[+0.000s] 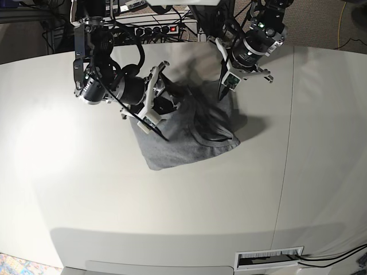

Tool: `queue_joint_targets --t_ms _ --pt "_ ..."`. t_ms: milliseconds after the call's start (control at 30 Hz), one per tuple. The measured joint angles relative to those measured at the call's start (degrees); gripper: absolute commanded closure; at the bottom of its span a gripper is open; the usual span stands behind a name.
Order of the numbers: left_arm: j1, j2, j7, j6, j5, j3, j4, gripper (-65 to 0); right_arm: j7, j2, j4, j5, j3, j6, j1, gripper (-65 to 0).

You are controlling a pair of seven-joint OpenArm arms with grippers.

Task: Fold the T-shirt properly
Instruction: 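Tuck the loose fabric under the bundle with the right gripper, then smooth the bundle into a square with both grippers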

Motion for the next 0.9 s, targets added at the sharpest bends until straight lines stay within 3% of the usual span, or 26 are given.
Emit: queue_joint_targets --t_ms 233,400,600,867,900 --pt "0.0 0.0 0.0 0.0 0.0 0.0 0.0 0.0 2.8 0.0 0.0 -6.2 -7.0 0.0 0.0 -26.0" --pt "0.0 0.0 0.1 0.0 0.0 0.0 0.0 0.0 9.8 0.0 -2.8 -13.3 -11.6 0.0 0.0 -26.0" --pt "0.0 0.0 0.2 0.0 0.0 0.0 0.0 0.0 12.3 0.0 -7.5 -14.0 -12.2 0.0 0.0 -25.8" --pt "0.0 0.0 0.2 0.0 0.0 0.0 0.0 0.0 12.1 0.0 -8.3 -9.8 -12.3 0.0 0.0 -0.5" --pt "0.0 0.0 0.2 0.0 0.0 0.0 0.0 0.0 12.1 0.0 -8.3 -9.9 -12.3 0.0 0.0 0.0"
